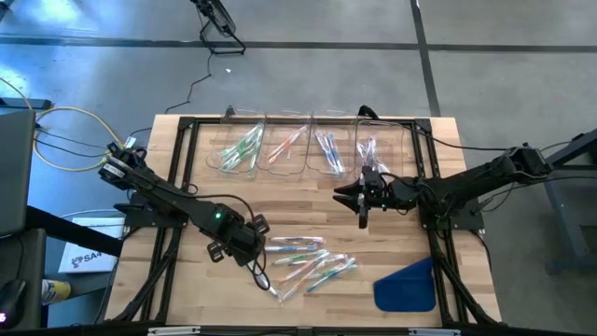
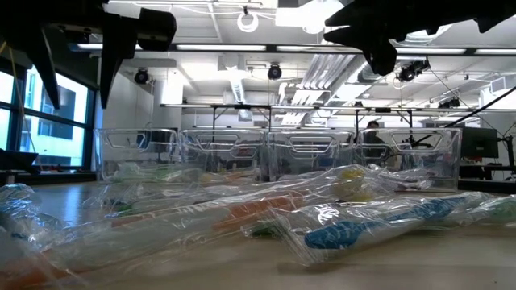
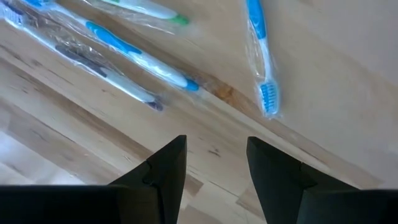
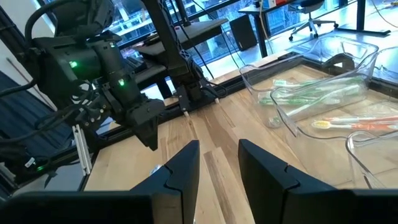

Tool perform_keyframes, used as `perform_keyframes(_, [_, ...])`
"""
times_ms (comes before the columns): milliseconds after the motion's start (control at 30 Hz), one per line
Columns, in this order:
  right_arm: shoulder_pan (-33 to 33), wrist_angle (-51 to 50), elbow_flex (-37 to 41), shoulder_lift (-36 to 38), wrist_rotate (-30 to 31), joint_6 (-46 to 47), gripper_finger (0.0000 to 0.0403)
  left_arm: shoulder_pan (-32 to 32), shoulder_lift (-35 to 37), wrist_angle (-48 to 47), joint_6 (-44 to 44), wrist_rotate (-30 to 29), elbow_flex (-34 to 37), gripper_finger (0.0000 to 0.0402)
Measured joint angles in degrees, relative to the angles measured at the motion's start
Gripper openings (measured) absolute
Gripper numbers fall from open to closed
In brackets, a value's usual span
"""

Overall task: Pick & Place Toothbrushes
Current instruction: Put the blue toothbrush into the middle right transparent bin

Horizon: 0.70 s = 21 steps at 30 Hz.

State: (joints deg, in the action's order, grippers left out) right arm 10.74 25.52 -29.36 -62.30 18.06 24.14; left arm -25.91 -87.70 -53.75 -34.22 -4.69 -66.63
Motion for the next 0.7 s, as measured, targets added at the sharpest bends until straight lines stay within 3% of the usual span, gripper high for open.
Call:
perform_keyframes(167, [0.0, -0.2, 0.0, 0.0, 0.0, 0.0, 0.0104, 0.0, 0.0, 0.1, -0.3, 0.8, 0.0, 0.0163])
perform_keyframes(333, [0.0, -0.3, 0.0, 0.0, 0.0, 0.0, 0.0104, 0.0, 0.0, 0.1, -4.4, 5.3, 0.0, 0.0163])
perform_keyframes(700, [0.0, -1.7, 0.0, 0.0, 0.0, 0.1, 0.0104, 0.0, 0.0, -2.4, -4.6, 5.4, 0.0, 0.0163])
